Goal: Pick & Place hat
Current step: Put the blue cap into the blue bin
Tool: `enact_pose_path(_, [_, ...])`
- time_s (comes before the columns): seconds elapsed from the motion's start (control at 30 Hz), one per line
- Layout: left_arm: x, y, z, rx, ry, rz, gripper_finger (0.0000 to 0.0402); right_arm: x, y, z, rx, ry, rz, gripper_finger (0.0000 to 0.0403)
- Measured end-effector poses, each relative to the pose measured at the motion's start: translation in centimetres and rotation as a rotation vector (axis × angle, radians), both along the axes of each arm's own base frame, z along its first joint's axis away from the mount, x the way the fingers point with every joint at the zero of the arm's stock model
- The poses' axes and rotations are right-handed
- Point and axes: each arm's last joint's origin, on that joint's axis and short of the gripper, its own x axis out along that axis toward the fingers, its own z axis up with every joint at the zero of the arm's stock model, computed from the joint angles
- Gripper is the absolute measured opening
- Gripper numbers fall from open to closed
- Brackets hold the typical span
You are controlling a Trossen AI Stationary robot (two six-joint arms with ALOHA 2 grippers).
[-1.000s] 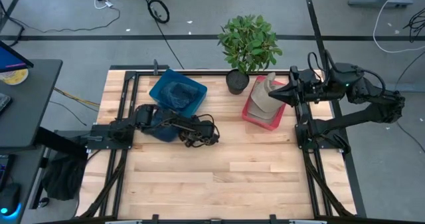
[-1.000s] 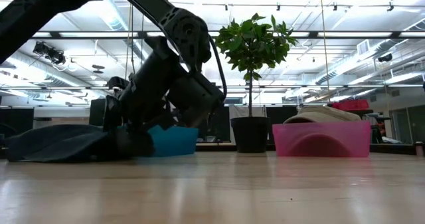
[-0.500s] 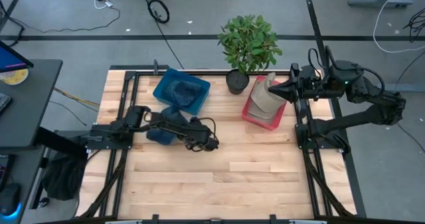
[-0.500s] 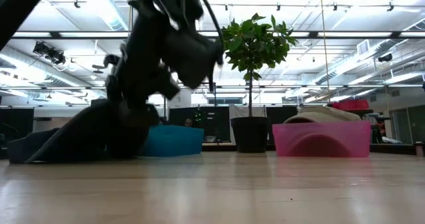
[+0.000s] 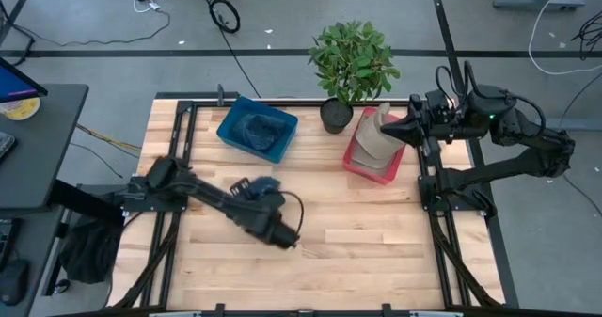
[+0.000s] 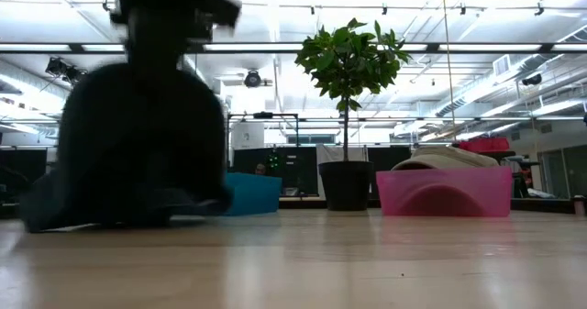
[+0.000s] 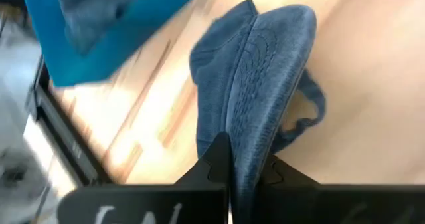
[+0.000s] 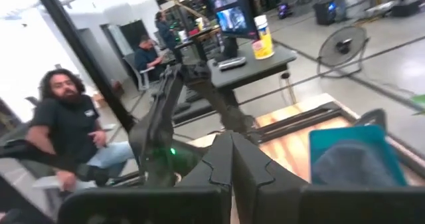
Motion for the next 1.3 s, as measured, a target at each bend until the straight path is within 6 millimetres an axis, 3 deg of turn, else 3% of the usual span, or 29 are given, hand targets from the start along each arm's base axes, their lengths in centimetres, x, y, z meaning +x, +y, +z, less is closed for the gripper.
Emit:
enact_pose_path(0.27, [-0.8, -3.3, 8.7, 0.111, -0.426, -0.123, 0.0011, 0.0, 0.2, 0.1, 0.026, -0.006, 0.078, 0.0004])
enact_pose_path(0.43, [-0.8, -3.1, 13.5, 0.191, -0.626, -0.145, 0.0011, 0.7, 0.5, 0.4, 0.102, -0.036, 0.175, 0.0007])
enact_pose_path(0.57, [-1.3, -2.6, 17.2, 0.229, -0.733, -0.172, 0.0011, 1.3, 0.6, 0.7, 0.126, -0.072, 0.229, 0.0031])
enact_pose_path(0.73, [-2.6, -2.2, 20.6, 0.207, -0.87, -0.205, 0.0011, 1.5, 0.7, 1.5, 0.055, -0.163, 0.264, 0.0099])
enact_pose_path(1.07, [-6.0, -1.9, 28.6, 0.151, -1.248, -0.314, 0.0011, 2.2, 0.5, 1.0, -0.112, -0.137, 0.198, 0.0299])
enact_pose_path(1.17, [-6.2, -2.0, 30.4, 0.148, -1.327, -0.409, 0.0011, 2.6, 0.4, 1.1, -0.123, -0.155, 0.178, 0.0334])
enact_pose_path(1.3, [-6.2, -2.3, 31.7, 0.189, -1.393, -0.47, 0.0011, 2.8, 0.4, 1.5, -0.12, -0.204, 0.183, 0.0345])
